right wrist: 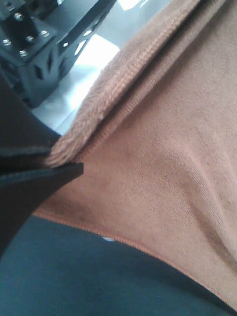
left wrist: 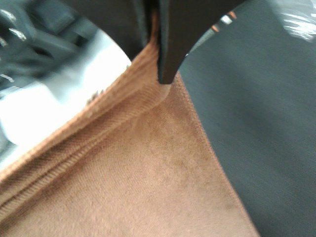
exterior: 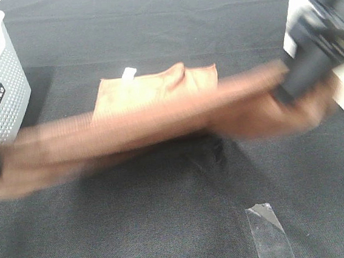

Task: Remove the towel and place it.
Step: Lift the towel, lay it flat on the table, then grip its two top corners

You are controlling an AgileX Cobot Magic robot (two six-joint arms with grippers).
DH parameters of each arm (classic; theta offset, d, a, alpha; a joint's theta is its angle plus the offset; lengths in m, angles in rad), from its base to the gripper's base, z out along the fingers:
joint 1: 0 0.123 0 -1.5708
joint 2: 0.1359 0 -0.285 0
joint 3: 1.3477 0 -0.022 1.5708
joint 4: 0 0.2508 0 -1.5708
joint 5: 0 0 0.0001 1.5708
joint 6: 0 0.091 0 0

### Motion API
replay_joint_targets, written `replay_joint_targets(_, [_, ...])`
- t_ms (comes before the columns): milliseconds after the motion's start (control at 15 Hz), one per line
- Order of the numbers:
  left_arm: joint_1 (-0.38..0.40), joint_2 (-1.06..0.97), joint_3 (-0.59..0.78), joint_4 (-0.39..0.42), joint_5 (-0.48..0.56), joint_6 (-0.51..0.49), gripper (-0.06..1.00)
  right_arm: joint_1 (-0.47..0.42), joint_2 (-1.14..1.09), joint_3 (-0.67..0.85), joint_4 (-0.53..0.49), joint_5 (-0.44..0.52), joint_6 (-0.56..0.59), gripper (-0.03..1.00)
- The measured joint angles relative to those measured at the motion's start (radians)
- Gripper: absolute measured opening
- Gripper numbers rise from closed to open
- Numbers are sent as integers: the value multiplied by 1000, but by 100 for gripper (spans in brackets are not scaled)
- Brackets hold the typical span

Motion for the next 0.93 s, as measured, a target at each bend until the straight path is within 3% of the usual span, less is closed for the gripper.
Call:
replay_joint_targets(400, [0, -66, 219, -84, -3, -41, 0, 0, -154, 275, -5, -18, 60, 3])
replay_joint_targets(533, [0, -66, 274, -116, -3, -43, 0, 0, -165, 291, 4, -18, 67, 3])
replay_joint_targets(933, [0, -67, 293, -105, -2, -56, 0, 0, -165, 300, 46, -40, 55, 3])
